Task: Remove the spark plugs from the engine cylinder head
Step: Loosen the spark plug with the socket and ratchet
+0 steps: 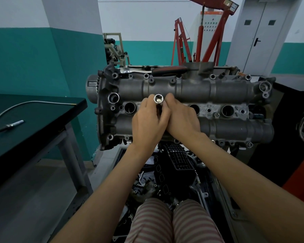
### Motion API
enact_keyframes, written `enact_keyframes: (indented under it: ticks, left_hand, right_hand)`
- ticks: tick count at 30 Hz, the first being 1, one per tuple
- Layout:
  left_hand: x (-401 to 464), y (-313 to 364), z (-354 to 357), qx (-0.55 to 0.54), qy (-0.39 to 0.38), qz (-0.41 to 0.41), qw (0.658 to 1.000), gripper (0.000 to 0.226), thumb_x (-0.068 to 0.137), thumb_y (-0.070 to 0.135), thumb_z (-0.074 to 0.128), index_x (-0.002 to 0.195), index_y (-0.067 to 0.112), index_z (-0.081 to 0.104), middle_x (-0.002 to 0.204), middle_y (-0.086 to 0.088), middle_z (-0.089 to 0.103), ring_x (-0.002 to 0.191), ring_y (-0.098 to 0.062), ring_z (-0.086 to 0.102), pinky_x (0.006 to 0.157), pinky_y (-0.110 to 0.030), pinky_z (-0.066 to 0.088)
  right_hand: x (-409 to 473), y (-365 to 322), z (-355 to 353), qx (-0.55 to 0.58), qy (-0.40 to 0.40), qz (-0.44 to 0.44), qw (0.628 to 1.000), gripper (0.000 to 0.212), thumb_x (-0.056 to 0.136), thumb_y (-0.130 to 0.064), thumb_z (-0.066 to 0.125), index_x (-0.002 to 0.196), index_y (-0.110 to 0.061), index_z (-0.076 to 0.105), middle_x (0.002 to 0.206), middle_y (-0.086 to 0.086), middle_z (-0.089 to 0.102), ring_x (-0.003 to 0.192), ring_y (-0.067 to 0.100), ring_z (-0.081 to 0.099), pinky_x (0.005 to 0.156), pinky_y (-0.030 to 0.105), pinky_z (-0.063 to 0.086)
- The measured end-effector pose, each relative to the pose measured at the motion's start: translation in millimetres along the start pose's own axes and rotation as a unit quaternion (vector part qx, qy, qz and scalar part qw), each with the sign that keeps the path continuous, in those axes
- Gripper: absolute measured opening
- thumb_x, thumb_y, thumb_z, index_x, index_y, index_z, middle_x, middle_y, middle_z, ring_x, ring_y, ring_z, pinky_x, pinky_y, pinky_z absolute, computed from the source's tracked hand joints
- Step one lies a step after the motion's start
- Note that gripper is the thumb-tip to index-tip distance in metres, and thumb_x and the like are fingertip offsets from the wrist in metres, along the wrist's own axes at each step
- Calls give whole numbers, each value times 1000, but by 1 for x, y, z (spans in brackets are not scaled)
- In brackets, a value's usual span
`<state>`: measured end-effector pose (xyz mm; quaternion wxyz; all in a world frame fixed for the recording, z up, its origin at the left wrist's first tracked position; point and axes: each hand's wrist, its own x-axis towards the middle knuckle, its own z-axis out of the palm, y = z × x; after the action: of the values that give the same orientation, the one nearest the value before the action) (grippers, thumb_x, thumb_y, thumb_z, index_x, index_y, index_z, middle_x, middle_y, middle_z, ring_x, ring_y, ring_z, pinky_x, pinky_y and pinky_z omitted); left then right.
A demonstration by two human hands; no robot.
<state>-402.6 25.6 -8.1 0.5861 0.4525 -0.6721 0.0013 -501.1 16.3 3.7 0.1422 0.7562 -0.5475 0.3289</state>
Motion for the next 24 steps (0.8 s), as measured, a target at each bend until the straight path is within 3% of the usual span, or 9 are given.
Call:
enact_keyframes:
  ticks: [5, 8, 11, 14, 18, 20, 22, 24]
  left_hand:
    - [2, 3, -2, -16, 18, 3, 1000, 48, 91, 34, 58, 53, 30, 29, 42, 8, 33, 42, -8, 34, 48, -24, 27]
    - [0, 2, -2, -23, 18, 8, 1000, 42, 91, 36, 57, 57, 21, 38, 47, 6, 37, 46, -11, 37, 47, -23, 29]
    - [-1, 1, 0, -21, 11, 2, 1000, 27, 88, 31, 52, 75, 8, 48, 61, 1, 48, 57, -13, 44, 53, -20, 35]
    - [0, 0, 0, -11, 7, -2, 1000, 21, 88, 25, 51, 74, 9, 48, 61, 8, 43, 57, -12, 41, 53, -12, 32]
    - [1, -1, 1, -12, 10, -5, 1000, 38, 93, 31, 54, 59, 15, 45, 47, 8, 40, 45, -9, 40, 49, -21, 25]
    - [2, 1, 0, -19, 22, 3, 1000, 45, 91, 34, 58, 55, 8, 49, 44, 1, 44, 43, -16, 41, 48, -28, 33]
    - [1, 2, -1, -35, 29, 6, 999, 46, 90, 35, 60, 57, 5, 51, 45, -1, 44, 43, -17, 40, 48, -35, 36]
    - [0, 2, -1, -39, 24, 0, 999, 41, 89, 37, 59, 65, 5, 51, 51, 0, 46, 48, -16, 42, 50, -32, 37]
  right_hand:
    - [2, -1, -2, -70, -6, -1, 998, 25, 91, -27, 38, 87, -12, 57, 86, 9, 65, 76, 29, 60, 56, 30, 24]
    - [3, -1, -3, -58, -21, 9, 998, 17, 92, -20, 38, 79, -17, 48, 89, 8, 64, 79, 28, 59, 58, 31, 28]
    - [4, 0, -1, -40, -28, 15, 999, 13, 94, -25, 37, 90, -15, 43, 97, 3, 59, 84, 25, 59, 61, 32, 34]
    - [2, -1, -1, -1, -22, 10, 1000, 15, 94, -29, 39, 95, -15, 33, 95, 3, 56, 79, 28, 58, 59, 33, 30]
    - [1, -1, -2, -40, 2, 6, 999, 22, 92, -31, 40, 96, -12, 49, 88, 9, 64, 78, 30, 60, 58, 31, 27]
    - [1, -1, -3, -51, -3, -1, 999, 24, 91, -28, 40, 90, -10, 57, 85, 11, 65, 77, 30, 60, 58, 31, 28]
    - [1, 0, -4, -36, -5, -2, 999, 23, 91, -23, 40, 86, -9, 58, 84, 13, 65, 73, 30, 58, 57, 32, 28]
    - [1, 0, -4, -38, -12, 0, 999, 19, 92, -20, 39, 87, -10, 55, 86, 11, 63, 71, 27, 55, 58, 33, 29]
